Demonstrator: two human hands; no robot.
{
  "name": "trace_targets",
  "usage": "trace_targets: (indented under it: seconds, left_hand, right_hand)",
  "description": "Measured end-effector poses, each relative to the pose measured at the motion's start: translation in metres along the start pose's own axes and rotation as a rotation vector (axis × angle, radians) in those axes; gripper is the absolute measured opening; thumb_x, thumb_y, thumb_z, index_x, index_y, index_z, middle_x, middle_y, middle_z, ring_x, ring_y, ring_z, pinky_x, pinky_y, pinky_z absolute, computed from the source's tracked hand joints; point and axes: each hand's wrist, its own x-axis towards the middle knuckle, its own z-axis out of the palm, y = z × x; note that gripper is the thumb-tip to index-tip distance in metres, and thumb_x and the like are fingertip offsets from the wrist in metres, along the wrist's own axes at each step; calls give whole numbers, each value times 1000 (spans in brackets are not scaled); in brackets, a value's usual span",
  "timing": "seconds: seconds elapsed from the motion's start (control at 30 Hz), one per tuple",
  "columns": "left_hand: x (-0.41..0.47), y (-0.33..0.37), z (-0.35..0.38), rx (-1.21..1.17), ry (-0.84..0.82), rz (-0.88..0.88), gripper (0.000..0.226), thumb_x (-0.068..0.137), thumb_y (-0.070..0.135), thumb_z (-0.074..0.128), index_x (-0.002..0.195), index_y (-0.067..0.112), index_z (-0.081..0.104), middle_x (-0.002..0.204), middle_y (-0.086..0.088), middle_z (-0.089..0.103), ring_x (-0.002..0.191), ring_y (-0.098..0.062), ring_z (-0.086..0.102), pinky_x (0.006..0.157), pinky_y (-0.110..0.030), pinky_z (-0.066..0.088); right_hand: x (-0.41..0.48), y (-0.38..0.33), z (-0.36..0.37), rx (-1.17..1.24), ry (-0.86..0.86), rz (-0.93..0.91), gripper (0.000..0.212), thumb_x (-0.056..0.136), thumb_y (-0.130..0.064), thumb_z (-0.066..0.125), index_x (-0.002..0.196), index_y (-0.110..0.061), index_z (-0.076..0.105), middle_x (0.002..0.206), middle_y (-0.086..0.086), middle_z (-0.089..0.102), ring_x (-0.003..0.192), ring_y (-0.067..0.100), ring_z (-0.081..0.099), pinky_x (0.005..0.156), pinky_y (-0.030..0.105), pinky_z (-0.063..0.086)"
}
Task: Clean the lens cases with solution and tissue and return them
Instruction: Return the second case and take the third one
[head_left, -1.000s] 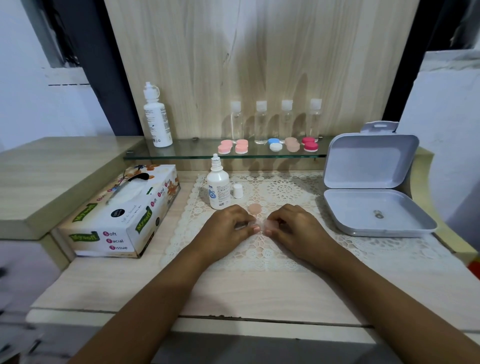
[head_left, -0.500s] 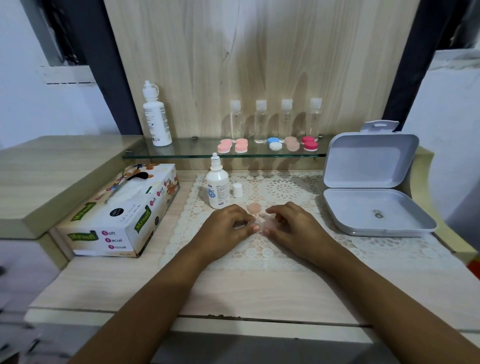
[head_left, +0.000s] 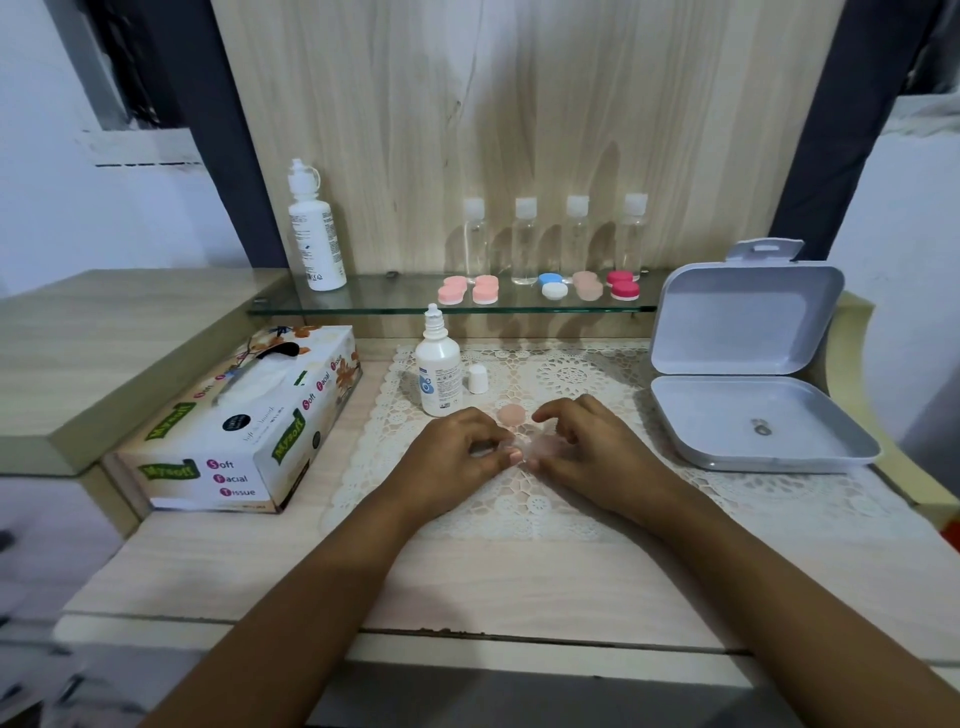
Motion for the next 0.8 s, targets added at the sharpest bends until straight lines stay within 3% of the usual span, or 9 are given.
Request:
trace_targets:
  seconds: [0.1, 0.23, 0.3, 0.4, 0.5, 0.63, 0.7, 0.8]
  left_hand:
    - [0, -1, 0, 6, -3, -3, 26, 83, 28, 69, 103, 13, 72, 98, 9, 61, 84, 3, 53, 72, 0, 35]
    - [1, -1, 0, 12, 0, -1, 27, 83, 27, 69, 104, 12, 72, 98, 7, 62, 83, 2, 53, 71, 0, 34]
    - [1, 0, 0, 15, -2, 2, 27, 83, 27, 69, 104, 11, 72, 97, 8, 61, 80, 4, 52, 70, 0, 34]
    - [0, 0, -1, 11, -9, -1, 26, 83, 28, 69, 103, 12, 72, 96, 11, 59, 79, 8, 51, 70, 0, 34]
    - [1, 0, 0, 9, -14, -5, 26, 83, 28, 69, 105, 13, 71, 97, 11, 59, 81, 7, 52, 71, 0, 34]
    - [1, 0, 0, 13, -11, 0, 27, 83, 27, 69, 104, 12, 71, 96, 8, 60, 80, 5, 52, 70, 0, 34]
    - [2, 0, 0, 8, -12, 3, 26, 82, 26, 70, 104, 11, 71, 97, 6, 61, 79, 5, 52, 70, -1, 34]
    - [1, 0, 0, 8, -12, -3, 25, 82, 27, 70, 103, 12, 72, 97, 8, 60, 79, 9, 52, 69, 0, 34]
  right_hand:
    - [2, 0, -3, 11, -31, -5, 41, 82, -29, 68, 120, -24, 53, 92, -6, 54, 88, 8, 50, 72, 16, 35]
    - [0, 1, -6, 105, -90, -22, 45, 82, -13, 63, 124, -25, 52, 107, -6, 56, 98, 7, 52, 76, 3, 35]
    - [1, 0, -5, 95, -82, -10, 48, 79, -20, 69, 123, -28, 52, 111, -6, 50, 94, 5, 51, 74, 2, 35]
    - [2, -1, -3, 70, -52, 30, 48, 76, -34, 73, 119, -28, 52, 97, -8, 47, 82, -1, 48, 68, 6, 35]
    - [1, 0, -7, 119, -73, 20, 41, 81, -27, 68, 120, -26, 52, 92, -7, 57, 82, 4, 53, 68, 6, 39]
    - [1, 1, -12, 180, -164, 21, 60, 80, -14, 66, 131, -35, 43, 115, -7, 53, 97, 6, 54, 77, 9, 42]
    - [1, 2, -12, 178, -153, 29, 66, 76, -17, 71, 131, -38, 42, 117, -7, 47, 96, 1, 51, 76, 7, 40]
    - [-1, 0, -11, 133, -120, 40, 56, 75, -29, 75, 123, -36, 47, 104, -8, 46, 88, -4, 49, 70, 3, 37]
